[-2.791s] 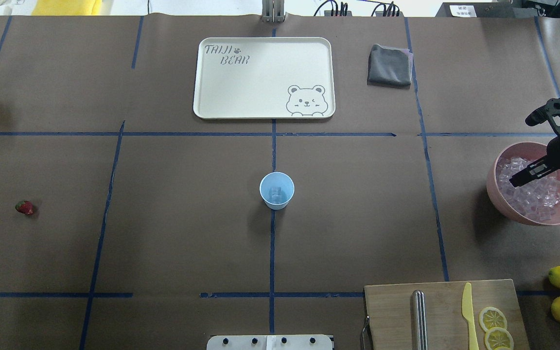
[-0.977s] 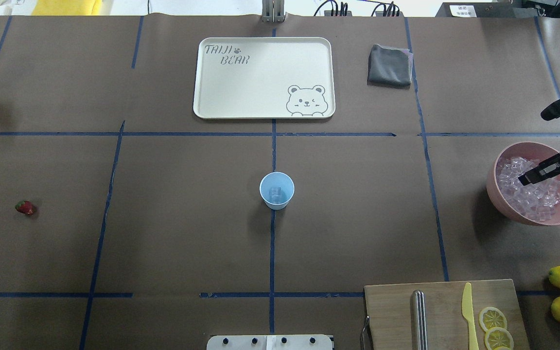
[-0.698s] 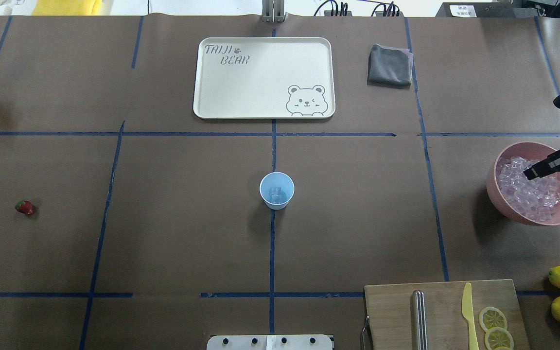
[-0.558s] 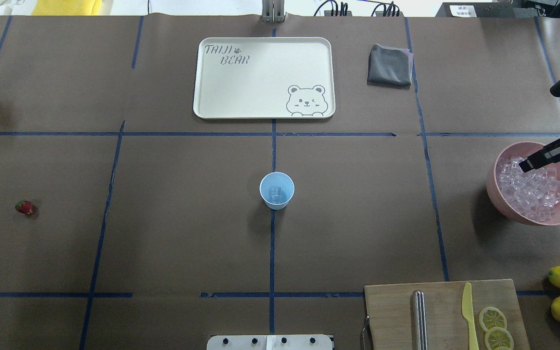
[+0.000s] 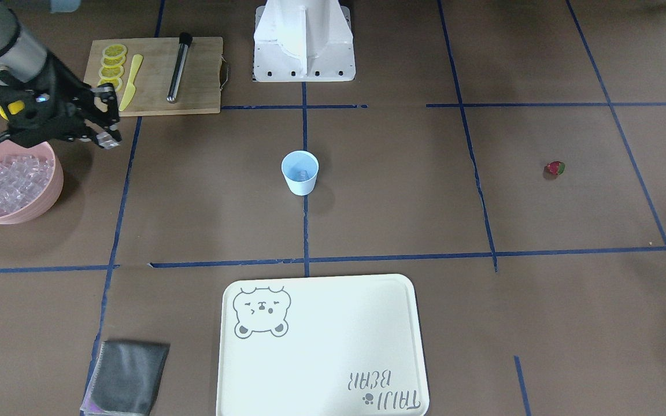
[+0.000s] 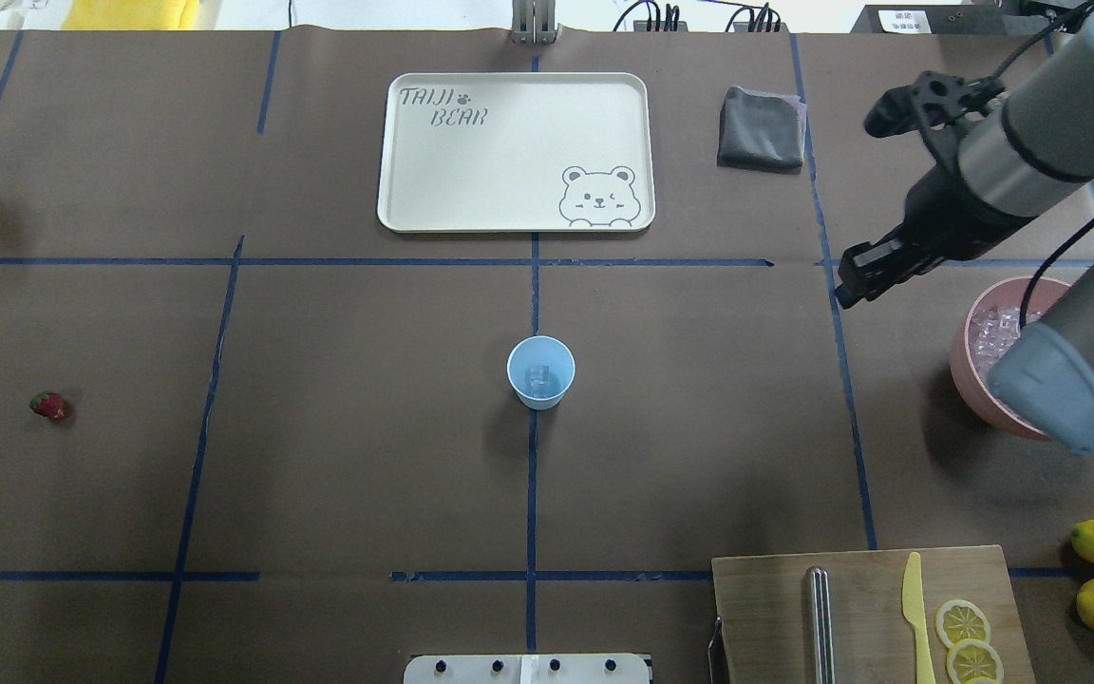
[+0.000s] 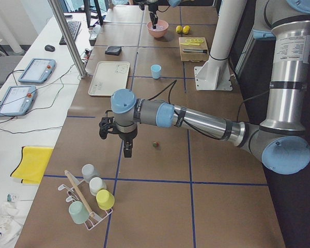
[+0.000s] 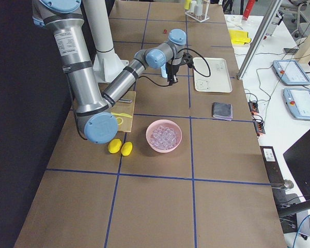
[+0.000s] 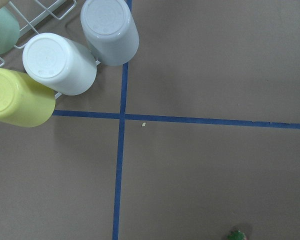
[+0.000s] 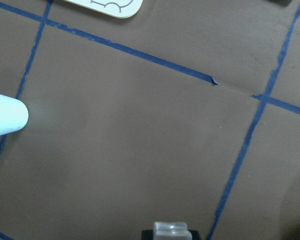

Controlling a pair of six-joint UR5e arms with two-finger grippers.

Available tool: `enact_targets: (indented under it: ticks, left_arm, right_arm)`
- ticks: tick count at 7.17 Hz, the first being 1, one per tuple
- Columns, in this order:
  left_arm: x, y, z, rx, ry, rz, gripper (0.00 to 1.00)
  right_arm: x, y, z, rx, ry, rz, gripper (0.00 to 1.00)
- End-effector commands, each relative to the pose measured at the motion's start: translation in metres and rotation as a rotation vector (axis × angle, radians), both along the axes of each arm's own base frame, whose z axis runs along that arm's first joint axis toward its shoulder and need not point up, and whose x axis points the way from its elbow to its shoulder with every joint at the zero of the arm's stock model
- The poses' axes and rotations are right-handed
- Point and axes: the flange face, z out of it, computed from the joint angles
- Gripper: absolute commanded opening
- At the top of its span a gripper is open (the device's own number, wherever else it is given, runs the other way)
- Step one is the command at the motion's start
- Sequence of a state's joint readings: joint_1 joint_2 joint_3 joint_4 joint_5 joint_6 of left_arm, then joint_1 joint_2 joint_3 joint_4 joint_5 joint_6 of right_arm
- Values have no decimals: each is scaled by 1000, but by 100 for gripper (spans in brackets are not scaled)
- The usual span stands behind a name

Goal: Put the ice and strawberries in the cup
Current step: 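Lift the ice cube with the right gripper and carry it over the blue cup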

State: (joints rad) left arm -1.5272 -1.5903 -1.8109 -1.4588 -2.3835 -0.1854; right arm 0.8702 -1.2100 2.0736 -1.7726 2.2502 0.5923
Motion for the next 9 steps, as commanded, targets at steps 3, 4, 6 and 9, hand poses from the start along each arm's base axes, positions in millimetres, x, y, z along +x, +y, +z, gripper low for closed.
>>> enact_targets:
  ticks: [3,4,6,9]
  left_arm:
    - [9,-1,5,-8,-2,17,100]
    - [9,-1,6,-11,-2,17,100]
    - [10,-2,7,-11,-2,19,100]
    - [10,-2,7,-13,-2,19,100]
  right_arm:
    - [-145,38,-94,-94,21,149,0]
    - [-175,38,-105,-100,39,174,0]
    - [-218,44,-114,-79,75,189,0]
    - [-269,21,-123,-94,46,213,0]
